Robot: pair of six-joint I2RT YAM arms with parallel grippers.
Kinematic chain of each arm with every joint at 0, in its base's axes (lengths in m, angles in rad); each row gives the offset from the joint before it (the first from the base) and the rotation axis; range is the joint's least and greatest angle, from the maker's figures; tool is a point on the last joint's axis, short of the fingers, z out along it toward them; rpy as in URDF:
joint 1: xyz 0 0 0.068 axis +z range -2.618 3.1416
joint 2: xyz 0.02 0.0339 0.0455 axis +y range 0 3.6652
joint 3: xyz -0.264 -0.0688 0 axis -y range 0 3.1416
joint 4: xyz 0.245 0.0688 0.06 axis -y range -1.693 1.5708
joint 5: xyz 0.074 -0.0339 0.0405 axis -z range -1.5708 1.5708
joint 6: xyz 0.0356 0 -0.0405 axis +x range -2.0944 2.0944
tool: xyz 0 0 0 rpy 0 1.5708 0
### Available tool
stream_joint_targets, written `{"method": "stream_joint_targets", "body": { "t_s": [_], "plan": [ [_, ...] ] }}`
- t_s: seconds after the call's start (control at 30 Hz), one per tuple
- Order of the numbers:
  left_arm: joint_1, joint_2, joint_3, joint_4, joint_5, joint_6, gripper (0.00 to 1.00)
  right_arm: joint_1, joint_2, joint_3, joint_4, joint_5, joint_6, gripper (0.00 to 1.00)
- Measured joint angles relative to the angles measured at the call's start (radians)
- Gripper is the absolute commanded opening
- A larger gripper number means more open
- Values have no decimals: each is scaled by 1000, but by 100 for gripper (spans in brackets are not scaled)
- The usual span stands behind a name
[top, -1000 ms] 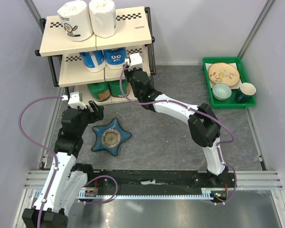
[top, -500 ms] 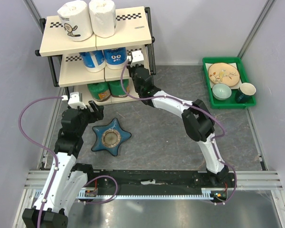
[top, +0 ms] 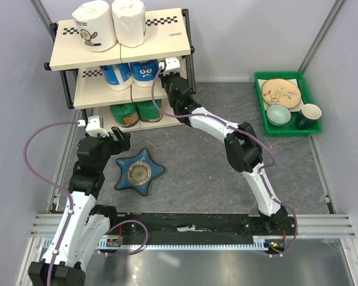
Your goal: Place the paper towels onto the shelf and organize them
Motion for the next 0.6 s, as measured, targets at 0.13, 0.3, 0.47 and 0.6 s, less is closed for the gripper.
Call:
{"method": "stream_joint_targets", "body": {
  "t_s": [0.13, 0.3, 0.47, 0.6],
  "plan": [
    [-2, 0, -2, 0, 0, 0, 83, -11, 29, 25, -14, -24, -13, 30],
    [-5, 0, -2, 0, 0, 0, 83, -18, 59, 66, -31, -54, -28, 30],
    [-5, 0, -2, 0, 0, 0, 83, -21, 85, 109, -37, -83, -47, 30],
    [-5, 0, -2, 1, 0, 0, 83, -24, 87, 117, -38, -105, -61, 30]
  ]
}}
